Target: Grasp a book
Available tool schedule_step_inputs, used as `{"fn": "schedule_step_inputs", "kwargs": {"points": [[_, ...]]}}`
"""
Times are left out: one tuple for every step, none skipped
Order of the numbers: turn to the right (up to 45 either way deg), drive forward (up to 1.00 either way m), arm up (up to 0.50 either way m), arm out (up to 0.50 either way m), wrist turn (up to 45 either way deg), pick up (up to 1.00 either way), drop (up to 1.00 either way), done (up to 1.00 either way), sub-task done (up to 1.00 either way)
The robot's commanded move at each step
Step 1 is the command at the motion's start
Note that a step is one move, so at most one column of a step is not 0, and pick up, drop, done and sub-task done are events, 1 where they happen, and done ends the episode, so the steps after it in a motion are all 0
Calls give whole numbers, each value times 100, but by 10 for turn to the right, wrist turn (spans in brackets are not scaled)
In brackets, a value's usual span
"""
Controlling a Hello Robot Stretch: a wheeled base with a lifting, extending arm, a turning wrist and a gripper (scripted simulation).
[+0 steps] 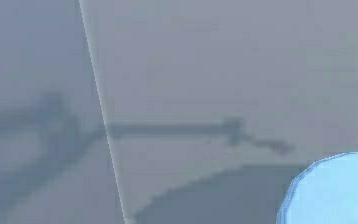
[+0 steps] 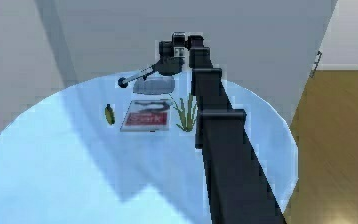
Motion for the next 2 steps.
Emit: {"fn": "schedule_step_inputs", "kwargs": {"points": [[0,0,0,0,360,0,0,0,0],[0,0,-26,0,0,0,0,0,0]]}}
